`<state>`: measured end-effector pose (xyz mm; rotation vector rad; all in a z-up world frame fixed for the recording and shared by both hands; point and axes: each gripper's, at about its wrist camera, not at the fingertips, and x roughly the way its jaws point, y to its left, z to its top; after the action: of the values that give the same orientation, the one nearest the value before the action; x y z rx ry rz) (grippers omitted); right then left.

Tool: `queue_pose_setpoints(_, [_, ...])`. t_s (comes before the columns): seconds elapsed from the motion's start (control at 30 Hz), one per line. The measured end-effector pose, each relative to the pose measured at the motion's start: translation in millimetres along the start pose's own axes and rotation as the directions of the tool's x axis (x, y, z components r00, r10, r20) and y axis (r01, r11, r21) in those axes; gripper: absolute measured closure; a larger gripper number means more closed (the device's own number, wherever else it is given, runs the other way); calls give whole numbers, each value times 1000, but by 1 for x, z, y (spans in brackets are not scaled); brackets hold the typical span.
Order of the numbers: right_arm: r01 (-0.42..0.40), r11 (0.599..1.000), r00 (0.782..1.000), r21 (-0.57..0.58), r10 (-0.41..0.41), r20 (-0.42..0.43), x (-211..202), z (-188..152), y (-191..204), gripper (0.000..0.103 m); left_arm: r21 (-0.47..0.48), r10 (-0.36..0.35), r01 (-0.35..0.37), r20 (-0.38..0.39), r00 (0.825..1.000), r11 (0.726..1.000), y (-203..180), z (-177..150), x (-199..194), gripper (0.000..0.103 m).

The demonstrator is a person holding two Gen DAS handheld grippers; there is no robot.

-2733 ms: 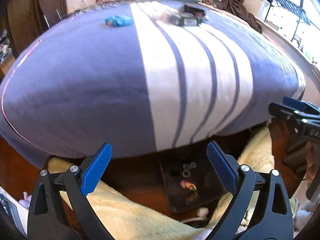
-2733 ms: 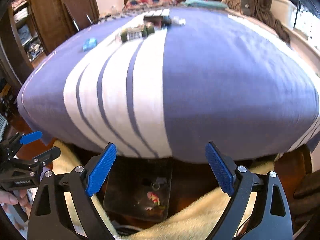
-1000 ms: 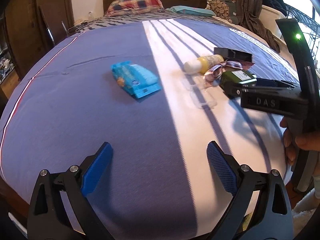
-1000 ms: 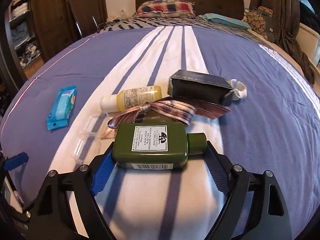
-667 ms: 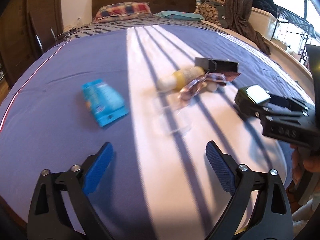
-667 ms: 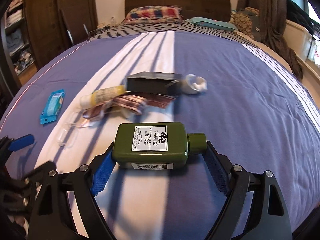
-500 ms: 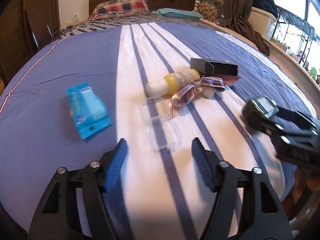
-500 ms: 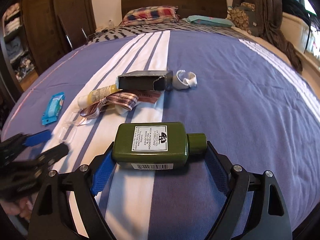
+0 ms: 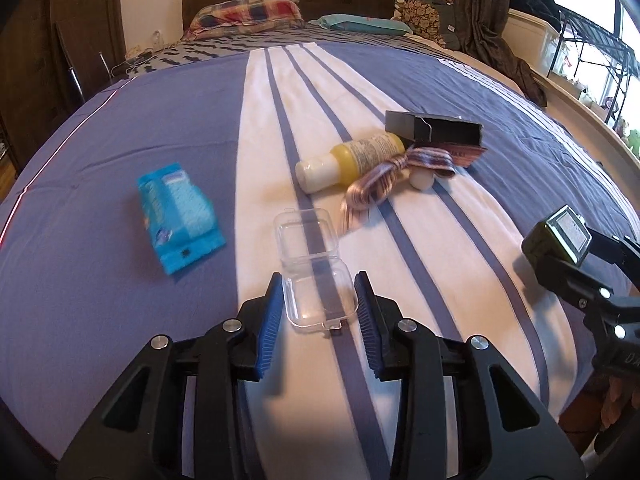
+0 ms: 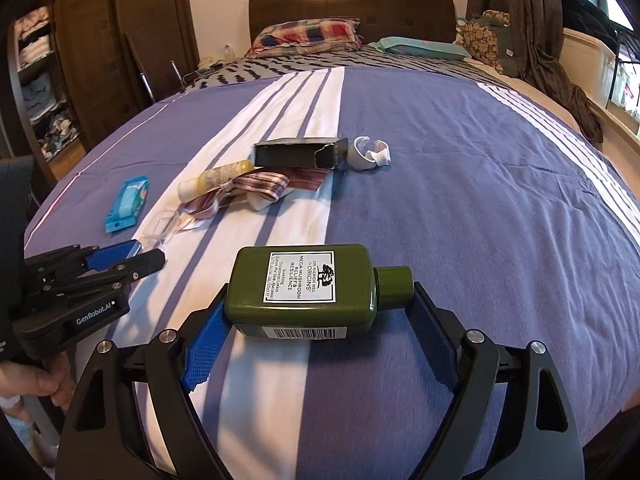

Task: Collect trash
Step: 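Carry the green bottle and clear box down toward the black bin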

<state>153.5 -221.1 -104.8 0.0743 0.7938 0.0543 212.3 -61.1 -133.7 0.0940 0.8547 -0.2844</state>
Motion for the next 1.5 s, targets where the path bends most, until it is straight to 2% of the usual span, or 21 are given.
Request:
queue_pose_setpoints(0.43, [-19,999,999,-33,20,25,-54,-34,23,18,-3,-32,32,19,999,999,-4,-62,-60,69])
queue_pose_setpoints(0.87, [-49,998,998,-24,50,43,-100,-80,36,18,3,-43,43,70,997,999,-14,-107,-117,69])
queue_pose_setpoints(1.2, [-58,998,998,-19,57,-35,-97,-124,39,18,0,-68,68,5,998,998,-21,-155,-121,69])
queue_pose_setpoints(1.5, [-70,998,991,-6,69,-114,-87,-158,40,18,-8,-98,98,-96,991,995,-25,-199,-105,69])
